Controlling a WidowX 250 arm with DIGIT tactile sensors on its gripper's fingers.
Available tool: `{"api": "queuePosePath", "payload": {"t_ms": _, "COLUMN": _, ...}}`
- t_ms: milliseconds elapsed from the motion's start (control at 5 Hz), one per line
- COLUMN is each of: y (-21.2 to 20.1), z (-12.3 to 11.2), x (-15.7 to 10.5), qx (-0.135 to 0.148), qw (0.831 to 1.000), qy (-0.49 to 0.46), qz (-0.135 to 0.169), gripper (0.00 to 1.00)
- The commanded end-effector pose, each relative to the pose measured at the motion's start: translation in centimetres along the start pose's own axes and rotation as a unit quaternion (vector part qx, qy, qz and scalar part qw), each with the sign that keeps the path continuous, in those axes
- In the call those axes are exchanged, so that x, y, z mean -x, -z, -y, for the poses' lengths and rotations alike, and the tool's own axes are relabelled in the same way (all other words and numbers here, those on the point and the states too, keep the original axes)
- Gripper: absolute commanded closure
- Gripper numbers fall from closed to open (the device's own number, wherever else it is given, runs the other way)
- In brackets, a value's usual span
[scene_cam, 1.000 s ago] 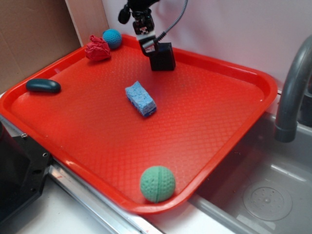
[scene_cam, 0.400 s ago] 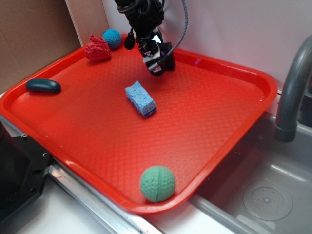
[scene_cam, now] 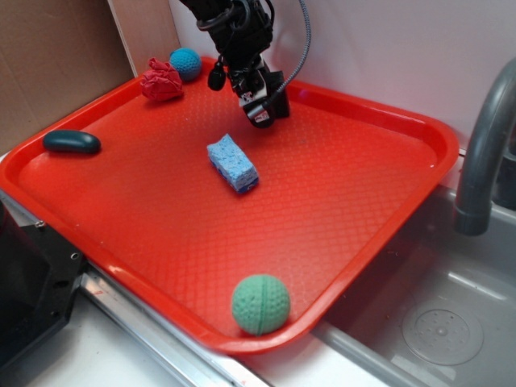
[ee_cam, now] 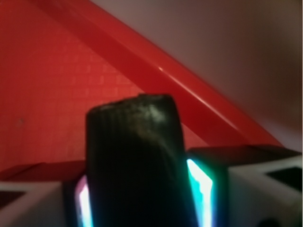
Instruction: Grab the black box.
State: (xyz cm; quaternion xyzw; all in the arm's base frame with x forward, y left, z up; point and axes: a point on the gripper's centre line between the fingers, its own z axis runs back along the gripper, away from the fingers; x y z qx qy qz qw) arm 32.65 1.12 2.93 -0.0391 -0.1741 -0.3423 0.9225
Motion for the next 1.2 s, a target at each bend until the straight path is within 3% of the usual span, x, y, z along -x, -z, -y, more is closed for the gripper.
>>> {"api": "queuePosePath", "payload": {"t_ms": 0, "y": -7.1, "z": 1.9, "x": 0.1, "qx": -0.058, "qw": 0.995, "qy": -0.076, "qz": -0.022, "gripper": 1.00}}
{"api": "queuePosePath", "payload": {"t_ms": 200, "y": -13.0, "z": 3.9, "x": 0.8, "qx": -0.024, "qw": 0.984, "qy": -0.175, "qz": -0.034, "gripper": 1.00}}
{"api": "queuePosePath", "payload": {"t_ms": 400, "y": -18.5, "z": 6.1, "x": 1.2, "qx": 0.036, "qw": 0.981, "qy": -0.191, "qz": 0.023, "gripper": 1.00}}
{"api": "queuePosePath", "payload": {"t_ms": 600, "y": -23.1, "z": 8.7, "x": 0.0, "qx": 0.039, "qw": 0.983, "qy": -0.179, "qz": 0.034, "gripper": 1.00}}
{"api": "queuePosePath", "payload": {"t_ms": 800, "y": -22.9, "z": 10.0, "x": -0.6, "qx": 0.027, "qw": 0.983, "qy": -0.177, "qz": 0.031, "gripper": 1.00}}
{"api": "queuePosePath", "payload": {"t_ms": 1000, "y": -21.3, "z": 9.1, "x": -1.3, "qx": 0.024, "qw": 0.983, "qy": -0.182, "qz": 0.010, "gripper": 1.00}}
